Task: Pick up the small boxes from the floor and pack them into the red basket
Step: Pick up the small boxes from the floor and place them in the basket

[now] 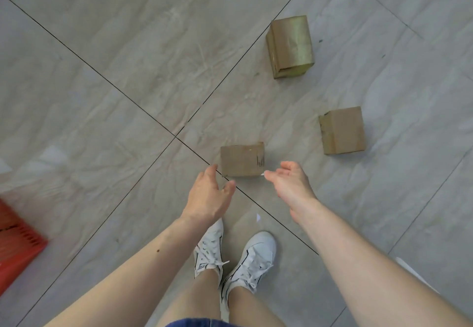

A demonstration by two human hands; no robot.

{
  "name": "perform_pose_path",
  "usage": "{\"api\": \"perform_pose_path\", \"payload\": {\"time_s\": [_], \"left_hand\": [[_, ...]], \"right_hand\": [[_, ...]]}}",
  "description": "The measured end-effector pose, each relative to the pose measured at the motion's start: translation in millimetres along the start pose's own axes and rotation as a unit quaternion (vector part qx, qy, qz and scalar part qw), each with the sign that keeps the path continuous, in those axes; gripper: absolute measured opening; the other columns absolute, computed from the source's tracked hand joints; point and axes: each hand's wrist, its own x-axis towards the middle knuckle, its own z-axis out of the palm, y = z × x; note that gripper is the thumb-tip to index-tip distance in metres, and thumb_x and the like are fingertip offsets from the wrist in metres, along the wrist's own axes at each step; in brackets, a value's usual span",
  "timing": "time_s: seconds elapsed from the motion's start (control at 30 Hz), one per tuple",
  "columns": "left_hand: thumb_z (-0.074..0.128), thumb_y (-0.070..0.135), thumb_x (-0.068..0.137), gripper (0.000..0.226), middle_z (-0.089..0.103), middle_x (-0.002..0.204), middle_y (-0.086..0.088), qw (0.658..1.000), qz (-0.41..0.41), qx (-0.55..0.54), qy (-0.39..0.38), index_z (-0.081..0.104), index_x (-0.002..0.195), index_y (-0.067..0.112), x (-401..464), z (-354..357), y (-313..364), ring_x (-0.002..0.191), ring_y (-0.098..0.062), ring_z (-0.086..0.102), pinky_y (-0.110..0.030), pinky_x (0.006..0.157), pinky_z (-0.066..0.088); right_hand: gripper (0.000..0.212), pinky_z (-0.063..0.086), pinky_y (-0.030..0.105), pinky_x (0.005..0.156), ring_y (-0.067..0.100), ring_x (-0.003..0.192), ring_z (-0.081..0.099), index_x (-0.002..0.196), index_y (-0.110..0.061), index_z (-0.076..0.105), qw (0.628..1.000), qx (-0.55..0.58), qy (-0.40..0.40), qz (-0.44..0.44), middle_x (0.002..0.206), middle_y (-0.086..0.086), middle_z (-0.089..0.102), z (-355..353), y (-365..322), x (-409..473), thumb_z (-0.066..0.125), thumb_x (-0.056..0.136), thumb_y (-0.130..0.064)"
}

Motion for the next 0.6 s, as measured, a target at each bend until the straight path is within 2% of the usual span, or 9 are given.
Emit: {"api": "perform_pose_path", "payload": {"time_s": [0.07,0.23,0.3,0.37,0.4,0.43,0.5,0.57,0.6], "left_hand": [[0.052,0.034,0.097,0.067,0.031,0.156,-0.009,1.0,-0.006,-0.004,-0.006,0.023,0.153,0.013,28.7,10.4,-6.4,0.143,-0.022,0.034,-0.036,0.113,0.032],[0.053,0.033,0.098,0.072,0.026,0.159,-0.009,0.997,-0.047,-0.052,-0.033,0.013,0.154,0.008,93.6,32.4,-20.5,0.143,-0.022,0.032,-0.02,0.095,0.027],[0.056,0.028,0.097,0.073,0.036,0.148,-0.009,0.994,-0.064,-0.076,-0.047,0.014,0.152,0.003,115.0,40.7,-27.8,0.142,-0.022,0.032,-0.013,0.088,0.024],[0.059,0.029,0.095,0.078,0.042,0.14,-0.002,0.99,-0.083,-0.098,-0.055,0.012,0.152,0.004,130.5,47.5,-32.0,0.138,-0.025,0.04,-0.016,0.099,0.031],[0.06,0.032,0.093,0.079,0.045,0.142,-0.001,0.989,-0.087,-0.103,-0.056,0.013,0.151,0.005,133.9,48.9,-31.9,0.133,-0.026,0.045,-0.023,0.104,0.036],[0.06,0.033,0.093,0.077,0.047,0.137,0.003,0.989,-0.086,-0.111,-0.055,0.016,0.15,0.007,135.3,49.2,-31.2,0.128,-0.024,0.048,-0.027,0.102,0.039],[0.059,0.028,0.095,0.071,0.042,0.122,0.008,0.986,-0.073,-0.143,-0.052,0.017,0.15,0.01,128.9,46.2,-25.8,0.117,-0.015,0.048,-0.022,0.092,0.036],[0.058,0.023,0.097,0.067,0.04,0.118,0.008,0.98,-0.067,-0.183,-0.048,0.019,0.151,0.014,113.3,36.9,-17.4,0.116,-0.012,0.048,-0.021,0.091,0.035],[0.057,0.022,0.097,0.052,0.043,0.116,0.01,0.979,-0.063,-0.19,-0.042,0.03,0.141,0.022,104.7,31.6,-15.4,0.112,-0.013,0.05,-0.021,0.09,0.038]], "right_hand": [[0.064,0.036,0.029,0.102,0.019,0.13,0.049,0.147,-0.016,0.036,1.0,-0.016,-0.015,0.009,0.149,0.002,0.046,9.6,6.4,28.3,0.065,0.09,-0.021],[0.076,0.031,0.026,0.099,0.02,0.14,0.041,0.153,-0.017,0.026,0.998,-0.042,-0.039,0.026,0.157,0.004,0.036,27.1,20.8,95.9,0.066,0.089,-0.023],[0.078,0.031,0.026,0.097,0.022,0.139,0.042,0.154,-0.014,0.025,0.998,-0.046,-0.04,0.031,0.156,0.006,0.037,31.9,23.0,116.5,0.067,0.089,-0.023],[0.074,0.033,0.026,0.096,0.022,0.135,0.047,0.151,-0.01,0.028,0.998,-0.036,-0.045,0.033,0.152,0.007,0.044,36.5,24.8,130.8,0.067,0.089,-0.02],[0.071,0.037,0.027,0.096,0.021,0.13,0.051,0.149,-0.009,0.032,0.998,-0.034,-0.046,0.033,0.147,0.007,0.05,39.1,24.7,134.1,0.068,0.088,-0.019],[0.069,0.04,0.029,0.096,0.021,0.125,0.055,0.145,-0.008,0.036,0.998,-0.032,-0.042,0.031,0.141,0.005,0.056,41.5,25.6,136.7,0.069,0.086,-0.018],[0.062,0.046,0.033,0.096,0.021,0.117,0.061,0.137,-0.01,0.046,0.999,-0.03,-0.033,0.03,0.131,0.003,0.064,44.3,24.0,134.9,0.071,0.081,-0.018],[0.047,0.049,0.033,0.09,0.02,0.109,0.065,0.126,-0.016,0.055,0.999,-0.026,-0.029,0.022,0.119,0.001,0.07,42.6,16.0,119.8,0.07,0.081,-0.016],[0.043,0.049,0.031,0.086,0.019,0.107,0.065,0.123,-0.019,0.058,0.999,-0.022,-0.03,0.019,0.116,-0.001,0.071,40.5,9.9,108.6,0.069,0.081,-0.016]]}}
